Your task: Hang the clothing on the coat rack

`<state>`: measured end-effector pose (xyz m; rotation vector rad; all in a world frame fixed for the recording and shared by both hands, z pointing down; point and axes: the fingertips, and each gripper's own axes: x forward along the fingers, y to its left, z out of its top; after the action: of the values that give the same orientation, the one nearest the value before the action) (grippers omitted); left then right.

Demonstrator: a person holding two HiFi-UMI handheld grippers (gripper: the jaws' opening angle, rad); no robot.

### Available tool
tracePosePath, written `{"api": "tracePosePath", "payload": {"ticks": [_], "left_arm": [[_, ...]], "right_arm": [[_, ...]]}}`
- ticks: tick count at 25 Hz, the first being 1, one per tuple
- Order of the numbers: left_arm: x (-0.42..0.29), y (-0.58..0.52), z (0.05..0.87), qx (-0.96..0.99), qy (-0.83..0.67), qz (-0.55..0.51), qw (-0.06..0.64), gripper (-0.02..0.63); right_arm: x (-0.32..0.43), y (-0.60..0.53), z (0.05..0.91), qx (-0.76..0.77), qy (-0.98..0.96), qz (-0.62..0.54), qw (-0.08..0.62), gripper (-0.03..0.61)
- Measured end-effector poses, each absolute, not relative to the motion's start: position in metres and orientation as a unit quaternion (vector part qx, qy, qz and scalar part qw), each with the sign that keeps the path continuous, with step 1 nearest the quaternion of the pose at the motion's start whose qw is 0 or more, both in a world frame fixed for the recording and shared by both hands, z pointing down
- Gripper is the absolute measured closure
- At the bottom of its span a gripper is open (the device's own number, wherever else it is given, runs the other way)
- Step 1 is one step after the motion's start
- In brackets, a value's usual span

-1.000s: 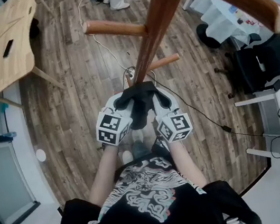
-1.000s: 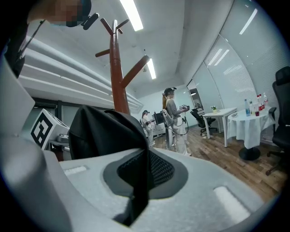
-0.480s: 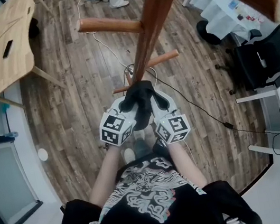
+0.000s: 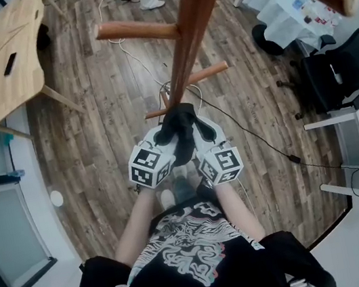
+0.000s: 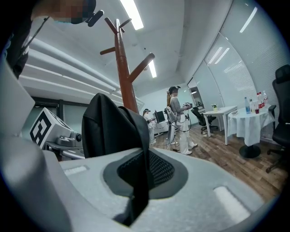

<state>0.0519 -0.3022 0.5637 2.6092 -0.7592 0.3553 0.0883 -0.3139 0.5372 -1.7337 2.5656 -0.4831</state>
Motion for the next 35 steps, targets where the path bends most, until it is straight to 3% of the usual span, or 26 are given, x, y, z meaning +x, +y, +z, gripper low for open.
{"api": "tracePosePath", "payload": {"ticks": [6, 10, 18, 26, 35], "left_arm": [[0.048, -0.309, 0.562, 0.924, -0.296, 0.120, 0.212, 0.609], [0.046, -0.313, 0.563, 0.918, -0.303, 0.125, 0.224, 0.523], [0.037, -0.315, 0.558, 0.914, -0.320, 0.133, 0.212, 0.463], [0.032, -0.309, 0.556, 0.911, -0.317, 0.142, 0.223, 0.462], [0.028, -0.296, 0.552, 0.911, -0.315, 0.142, 0.226, 0.462]], "right_arm": [[0.097, -0.317, 0.533, -0.562, 0.814, -0.148, 0.019, 0.566], [0.103, -0.317, 0.528, -0.571, 0.808, -0.141, 0.033, 0.565], [0.108, -0.314, 0.524, -0.584, 0.802, -0.123, 0.025, 0.551], [0.113, -0.306, 0.522, -0.582, 0.801, -0.134, 0.030, 0.508], [0.113, -0.288, 0.521, -0.583, 0.799, -0.141, 0.027, 0.506]]}}
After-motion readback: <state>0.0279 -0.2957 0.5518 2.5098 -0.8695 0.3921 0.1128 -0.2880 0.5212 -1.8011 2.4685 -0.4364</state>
